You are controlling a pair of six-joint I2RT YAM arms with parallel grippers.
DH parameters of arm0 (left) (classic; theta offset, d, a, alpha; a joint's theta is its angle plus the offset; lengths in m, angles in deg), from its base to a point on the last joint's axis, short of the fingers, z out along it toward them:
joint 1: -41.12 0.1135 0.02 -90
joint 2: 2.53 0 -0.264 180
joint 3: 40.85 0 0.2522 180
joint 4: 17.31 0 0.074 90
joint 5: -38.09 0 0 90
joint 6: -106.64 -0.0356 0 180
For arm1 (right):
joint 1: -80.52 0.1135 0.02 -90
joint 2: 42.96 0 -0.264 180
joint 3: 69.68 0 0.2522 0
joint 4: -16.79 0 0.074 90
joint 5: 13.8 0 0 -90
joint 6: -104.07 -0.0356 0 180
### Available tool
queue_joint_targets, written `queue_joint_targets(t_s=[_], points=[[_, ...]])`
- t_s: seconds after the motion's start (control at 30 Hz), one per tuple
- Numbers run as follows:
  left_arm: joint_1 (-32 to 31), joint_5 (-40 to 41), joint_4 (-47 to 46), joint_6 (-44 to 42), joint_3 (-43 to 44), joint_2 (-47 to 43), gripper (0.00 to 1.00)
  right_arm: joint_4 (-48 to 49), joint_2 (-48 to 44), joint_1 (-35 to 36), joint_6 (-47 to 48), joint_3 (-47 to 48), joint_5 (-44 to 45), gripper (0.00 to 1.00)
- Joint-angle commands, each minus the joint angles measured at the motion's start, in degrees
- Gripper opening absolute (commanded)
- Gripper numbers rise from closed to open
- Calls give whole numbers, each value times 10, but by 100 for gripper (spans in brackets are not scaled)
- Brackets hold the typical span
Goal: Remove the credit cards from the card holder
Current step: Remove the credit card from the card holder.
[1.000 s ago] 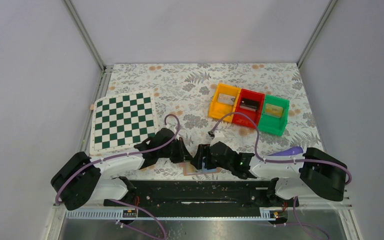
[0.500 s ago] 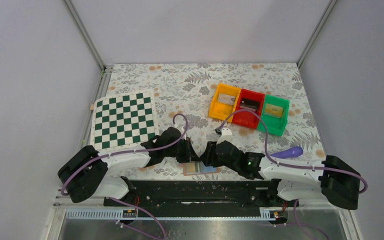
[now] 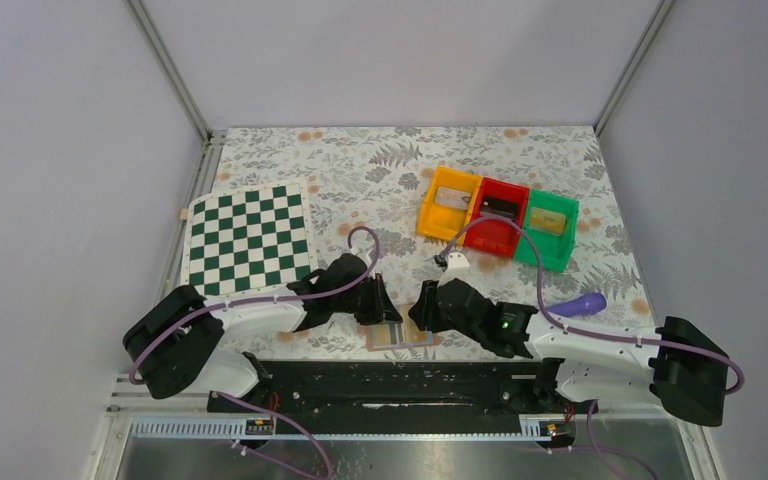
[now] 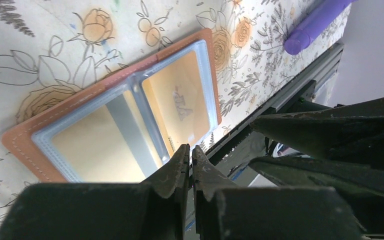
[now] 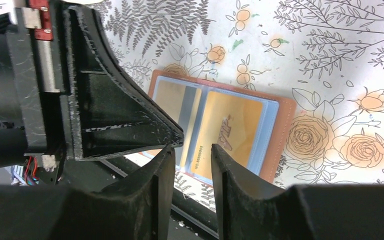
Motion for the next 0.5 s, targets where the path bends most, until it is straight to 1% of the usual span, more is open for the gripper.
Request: queue_joint_targets(t_s=[0.0, 0.17, 0.3, 0.47], points=[[-3, 45, 5, 2, 4, -21, 8, 5, 23, -26, 21, 13, -27, 38], [-3, 64, -13, 4, -6, -18, 14, 25, 40, -69, 36, -2, -84, 35], [-7, 67, -42, 8, -16, -6, 16, 45, 54, -96, 38, -17, -144, 33], [-26, 107, -54, 9, -26, 10, 23, 70, 77, -102, 30, -39, -165, 30]])
